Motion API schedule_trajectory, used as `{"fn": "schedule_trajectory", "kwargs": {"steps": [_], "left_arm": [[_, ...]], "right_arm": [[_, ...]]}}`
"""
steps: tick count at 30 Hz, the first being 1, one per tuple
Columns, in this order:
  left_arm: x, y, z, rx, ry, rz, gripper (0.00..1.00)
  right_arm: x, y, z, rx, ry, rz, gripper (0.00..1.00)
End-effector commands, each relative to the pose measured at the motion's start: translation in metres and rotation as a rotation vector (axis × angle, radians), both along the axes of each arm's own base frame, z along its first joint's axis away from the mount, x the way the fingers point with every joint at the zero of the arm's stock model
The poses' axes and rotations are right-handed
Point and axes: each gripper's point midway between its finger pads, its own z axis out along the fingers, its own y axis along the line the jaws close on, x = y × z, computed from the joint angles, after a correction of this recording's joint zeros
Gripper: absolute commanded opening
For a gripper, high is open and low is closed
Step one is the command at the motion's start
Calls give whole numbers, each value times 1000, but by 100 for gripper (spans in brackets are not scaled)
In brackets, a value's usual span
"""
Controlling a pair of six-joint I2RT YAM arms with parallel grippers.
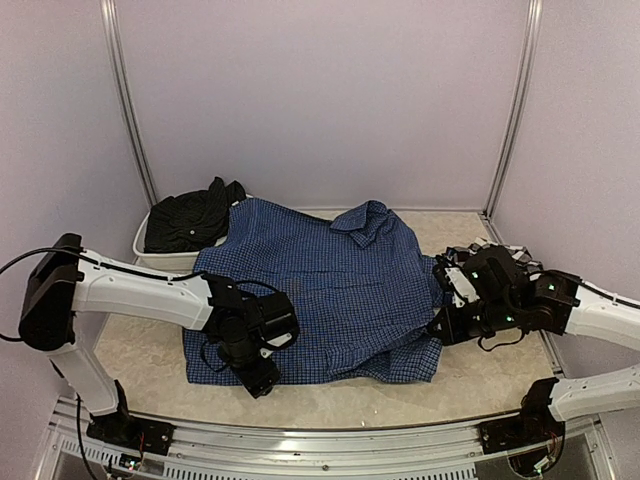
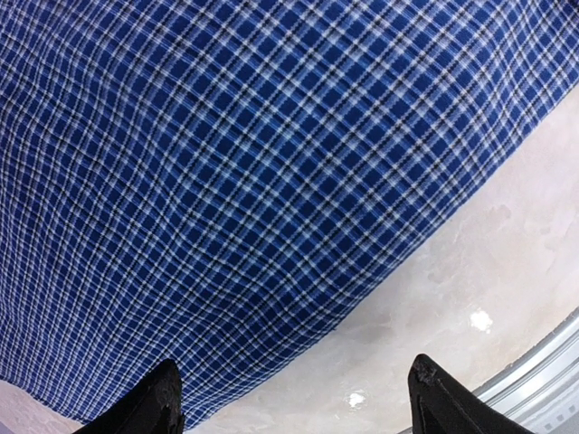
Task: Fold and stack the long sleeve shirts
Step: Pick up the flattened shirt from the center of the board.
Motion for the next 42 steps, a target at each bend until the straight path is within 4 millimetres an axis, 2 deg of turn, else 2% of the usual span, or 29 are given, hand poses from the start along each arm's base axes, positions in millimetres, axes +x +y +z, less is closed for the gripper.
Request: {"fn": "schedule_trajectory", "kwargs": {"steps": [1,5,13,17,24,30,37,42], "left_arm": [[-9,-4,3,-46,28,-34,82],[-11,1,-1,-35,33,-27,80],[-9,7,-4,-4,20,-15,75],[-10,8,-10,15,28,-15,71],[-17,5,-14,15,51,-39,53],[-20,5,-16,18,61,-46,28],[-19,2,-10,-5,54,-49,1],[-4,-3,10,-36,5,-21,0]], "right_arm": [[3,-44,-1,-87,26,-198,0],[8,-67,2,-112,26,-287,0],[25,-103,34,-103,-54,-436,0],[35,-116,40,-98,-76,-476,0],[46,-115,36,-104,-74,-454,0],[52,-107,38,-73,-82,-419,0],[55,-86,46,-6,-92,-323,0],[57,-71,63,55,-120,-251,0]]}}
